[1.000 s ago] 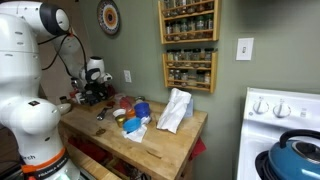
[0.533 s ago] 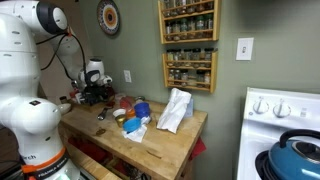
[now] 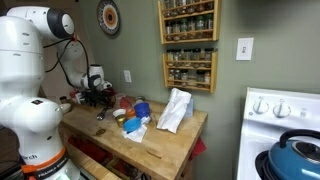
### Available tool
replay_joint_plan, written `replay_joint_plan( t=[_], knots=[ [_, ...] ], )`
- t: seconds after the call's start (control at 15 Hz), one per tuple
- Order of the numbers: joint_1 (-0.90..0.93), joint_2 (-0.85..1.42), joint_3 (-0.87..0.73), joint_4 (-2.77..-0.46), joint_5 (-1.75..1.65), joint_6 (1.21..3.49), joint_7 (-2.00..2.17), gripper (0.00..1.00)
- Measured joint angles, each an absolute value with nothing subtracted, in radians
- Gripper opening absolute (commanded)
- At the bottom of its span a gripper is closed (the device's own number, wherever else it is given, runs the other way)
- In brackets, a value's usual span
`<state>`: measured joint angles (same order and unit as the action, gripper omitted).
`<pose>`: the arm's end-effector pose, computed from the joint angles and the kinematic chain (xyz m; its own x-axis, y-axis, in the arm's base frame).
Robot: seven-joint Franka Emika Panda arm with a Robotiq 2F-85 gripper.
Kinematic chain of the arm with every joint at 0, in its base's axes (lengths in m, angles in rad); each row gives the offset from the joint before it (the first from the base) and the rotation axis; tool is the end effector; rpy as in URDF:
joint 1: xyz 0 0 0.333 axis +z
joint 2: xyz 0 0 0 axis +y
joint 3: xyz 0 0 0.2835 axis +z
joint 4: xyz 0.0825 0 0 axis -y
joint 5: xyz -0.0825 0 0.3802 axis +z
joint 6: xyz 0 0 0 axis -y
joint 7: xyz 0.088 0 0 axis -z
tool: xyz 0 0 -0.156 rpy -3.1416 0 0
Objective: Pick up the flash light and place it standing with the light facing downwards on the table
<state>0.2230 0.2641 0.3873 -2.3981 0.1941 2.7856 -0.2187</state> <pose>0.4159 0.2985 0.1515 0.8044 0.5740 0.1529 0.5933 -0.7891 -0.1590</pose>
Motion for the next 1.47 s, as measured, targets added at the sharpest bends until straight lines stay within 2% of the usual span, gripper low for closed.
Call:
replay_joint_plan(
  t=[0.13,0.33,0.73,1.13,1.47],
  knots=[
    [0.234,0.285,0.385,-2.386,0.160,2.786,-0.213,0.75],
    [0.262,0.312,0.362,-2.368,0.087,2.786,-0.182,0.49],
    [0.315,0.350,0.297,-2.340,-0.042,2.786,-0.112,0.06],
    [0.311,0.346,0.299,-2.328,-0.048,2.786,-0.103,0.08],
    [0.195,0.296,0.429,-2.351,0.140,2.827,-0.244,0.08]
  ],
)
